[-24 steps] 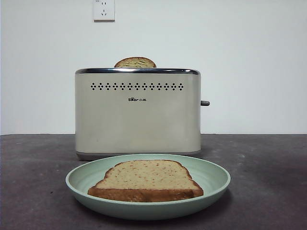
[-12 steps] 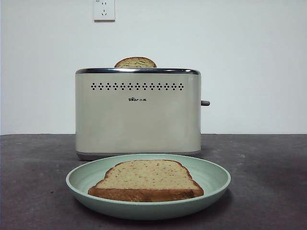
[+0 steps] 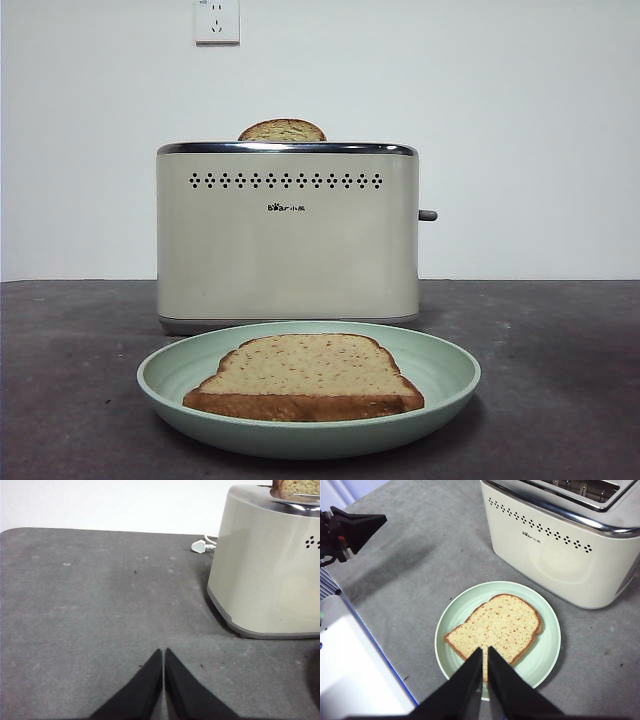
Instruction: Take the bread from the toaster,put the bread on the plate,put the plate on the table
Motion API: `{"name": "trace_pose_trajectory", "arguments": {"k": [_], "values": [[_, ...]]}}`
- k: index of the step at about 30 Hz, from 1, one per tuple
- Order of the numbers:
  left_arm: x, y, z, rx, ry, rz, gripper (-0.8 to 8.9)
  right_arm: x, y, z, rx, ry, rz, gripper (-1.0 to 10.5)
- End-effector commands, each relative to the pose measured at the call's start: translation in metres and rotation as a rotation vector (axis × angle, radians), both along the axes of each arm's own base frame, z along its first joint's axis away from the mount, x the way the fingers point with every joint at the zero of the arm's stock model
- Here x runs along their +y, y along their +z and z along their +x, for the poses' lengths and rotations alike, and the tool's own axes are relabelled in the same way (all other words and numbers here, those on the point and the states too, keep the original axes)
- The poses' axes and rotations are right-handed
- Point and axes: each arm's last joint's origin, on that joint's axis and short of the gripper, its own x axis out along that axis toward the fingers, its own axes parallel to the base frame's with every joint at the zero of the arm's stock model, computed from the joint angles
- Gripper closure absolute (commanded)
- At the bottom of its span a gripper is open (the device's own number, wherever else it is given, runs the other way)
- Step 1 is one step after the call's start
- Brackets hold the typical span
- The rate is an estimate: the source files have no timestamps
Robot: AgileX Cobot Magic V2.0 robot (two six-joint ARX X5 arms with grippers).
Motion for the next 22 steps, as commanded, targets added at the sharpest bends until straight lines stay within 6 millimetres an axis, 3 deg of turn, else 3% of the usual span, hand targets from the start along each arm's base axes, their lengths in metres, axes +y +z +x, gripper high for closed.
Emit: {"name": "trace_pose_trajectory", "arguments": {"k": [1,12,18,22], "values": [[0.0,-0.007,0.001,0.016,0.005,-0.002,8.09,0.001,0.005,-0.001,-0.009,0.005,0.017,9.4],[0.0,-0.007,0.001,0.016,0.005,-0.002,8.09,-0.001,0.007,0.0,-0.053,0.007,0.0,9.4],[0.0,-0.007,0.001,0.017,0.005,-0.003,8.09,-0.033,0.018,0.008,-0.21,-0.157,0.026,9.4],[0.0,-0.007,0.001,0.017,0.005,-0.003,8.09,-0.056,0.013,0.012,-0.282,-0.258,0.093,9.4]]}}
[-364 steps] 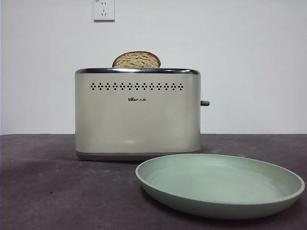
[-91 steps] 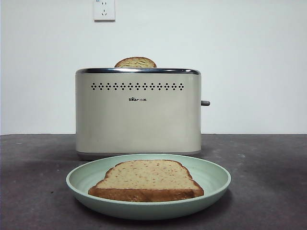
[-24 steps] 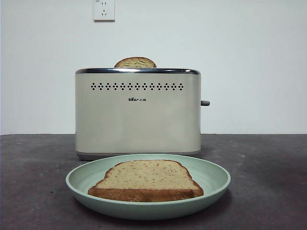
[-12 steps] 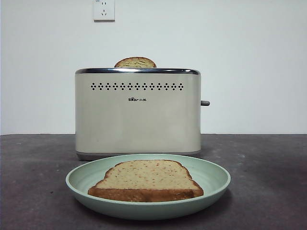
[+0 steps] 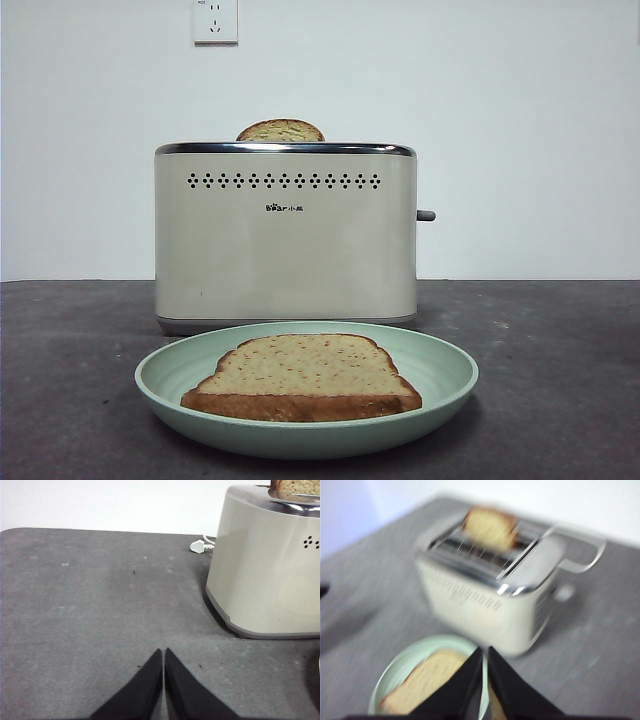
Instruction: Take the bread from the toaster,put the bread on the plate,put the plate on the table
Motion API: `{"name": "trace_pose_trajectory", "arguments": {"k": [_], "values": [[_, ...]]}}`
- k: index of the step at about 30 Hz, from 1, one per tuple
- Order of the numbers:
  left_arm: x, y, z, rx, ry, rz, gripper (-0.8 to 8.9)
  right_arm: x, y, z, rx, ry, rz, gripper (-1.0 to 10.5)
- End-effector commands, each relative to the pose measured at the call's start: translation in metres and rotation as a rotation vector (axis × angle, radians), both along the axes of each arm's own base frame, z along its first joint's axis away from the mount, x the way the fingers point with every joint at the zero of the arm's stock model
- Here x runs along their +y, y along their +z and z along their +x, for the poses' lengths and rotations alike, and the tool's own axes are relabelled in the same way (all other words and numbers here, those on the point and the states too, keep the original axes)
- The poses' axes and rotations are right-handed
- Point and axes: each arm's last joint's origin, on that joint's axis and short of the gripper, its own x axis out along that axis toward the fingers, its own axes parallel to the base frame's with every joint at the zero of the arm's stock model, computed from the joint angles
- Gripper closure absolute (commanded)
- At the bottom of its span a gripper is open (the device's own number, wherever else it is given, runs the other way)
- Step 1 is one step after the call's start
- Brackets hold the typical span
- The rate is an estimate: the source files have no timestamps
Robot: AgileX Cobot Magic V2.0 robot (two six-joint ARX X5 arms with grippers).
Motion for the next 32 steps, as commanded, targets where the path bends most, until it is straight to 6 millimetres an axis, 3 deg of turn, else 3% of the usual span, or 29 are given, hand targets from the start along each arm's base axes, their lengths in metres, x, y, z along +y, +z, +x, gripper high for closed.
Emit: {"name": "trace_pose_trajectory", "arguments": {"k": [1,7,16,23,32], "values": [[0.0,-0.007,0.001,0.016,0.005,-0.002,8.09,-0.017,-0.011,0.004,-0.063,-0.095,0.006,9.4],[0.0,-0.007,0.001,0.017,0.005,-0.002,8.09,-0.044,-0.049,-0.002,-0.254,-0.283,0.024,9.4],[0.0,-0.007,0.001,0.017,0.005,-0.002,8.09,-0.058,-0.119,-0.013,-0.453,-0.442,0.046,9.4],[0.0,-0.007,0.001,0.016,0.005,-0.002,8.09,-0.06,-0.163,-0.015,-0.445,-0.469,0.043,9.4],[0.0,-0.007,0.001,0.016,0.005,-0.002,8.09,-0.06,-0.193,-0.015,-0.341,-0.474,0.047,9.4]]}}
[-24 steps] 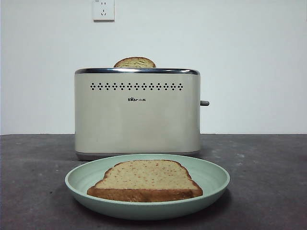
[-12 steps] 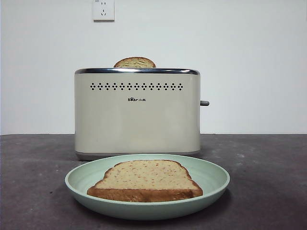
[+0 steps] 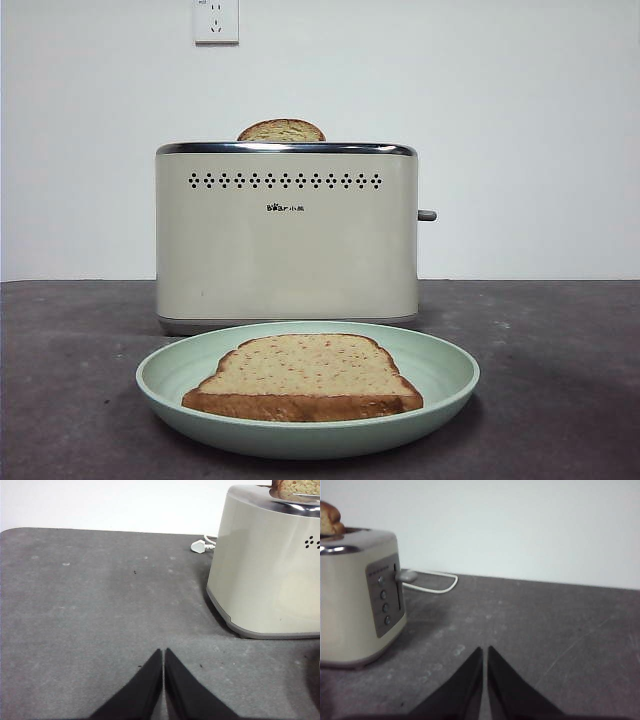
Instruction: Take the bread from the toaster,put the bread on the plate,put the plate on the table
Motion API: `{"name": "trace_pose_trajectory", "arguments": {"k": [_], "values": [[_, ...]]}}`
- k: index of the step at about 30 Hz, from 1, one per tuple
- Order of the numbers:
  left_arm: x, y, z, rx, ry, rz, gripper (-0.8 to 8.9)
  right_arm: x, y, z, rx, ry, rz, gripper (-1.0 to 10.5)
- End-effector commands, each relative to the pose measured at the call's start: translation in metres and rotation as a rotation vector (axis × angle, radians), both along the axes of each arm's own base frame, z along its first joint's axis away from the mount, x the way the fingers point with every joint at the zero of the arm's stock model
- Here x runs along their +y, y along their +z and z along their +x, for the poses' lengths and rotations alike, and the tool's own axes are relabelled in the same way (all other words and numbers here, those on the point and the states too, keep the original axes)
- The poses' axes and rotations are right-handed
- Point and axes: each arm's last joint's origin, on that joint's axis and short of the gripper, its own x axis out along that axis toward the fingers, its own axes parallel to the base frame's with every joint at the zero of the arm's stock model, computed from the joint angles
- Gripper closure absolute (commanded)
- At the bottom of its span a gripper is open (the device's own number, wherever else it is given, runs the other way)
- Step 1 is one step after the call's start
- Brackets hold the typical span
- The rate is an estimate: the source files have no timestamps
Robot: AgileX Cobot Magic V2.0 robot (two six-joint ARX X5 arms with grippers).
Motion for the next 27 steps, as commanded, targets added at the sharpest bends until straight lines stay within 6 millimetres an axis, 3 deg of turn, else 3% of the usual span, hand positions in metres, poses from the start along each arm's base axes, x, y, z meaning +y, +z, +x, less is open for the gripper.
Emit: {"name": "trace_pose_trajectory", "arguments": {"k": [1,8,27], "values": [[0.0,-0.007,0.001,0.017,0.005,-0.002,8.09,0.0,-0.005,-0.001,0.033,-0.007,0.013,9.4],[0.0,-0.007,0.001,0.016,0.005,-0.002,8.09,0.0,-0.018,-0.002,0.173,-0.005,0.016,9.4],[0.0,-0.007,0.001,0.016,0.005,-0.002,8.09,0.0,-0.016,-0.002,0.155,-0.005,0.015,9.4]]}}
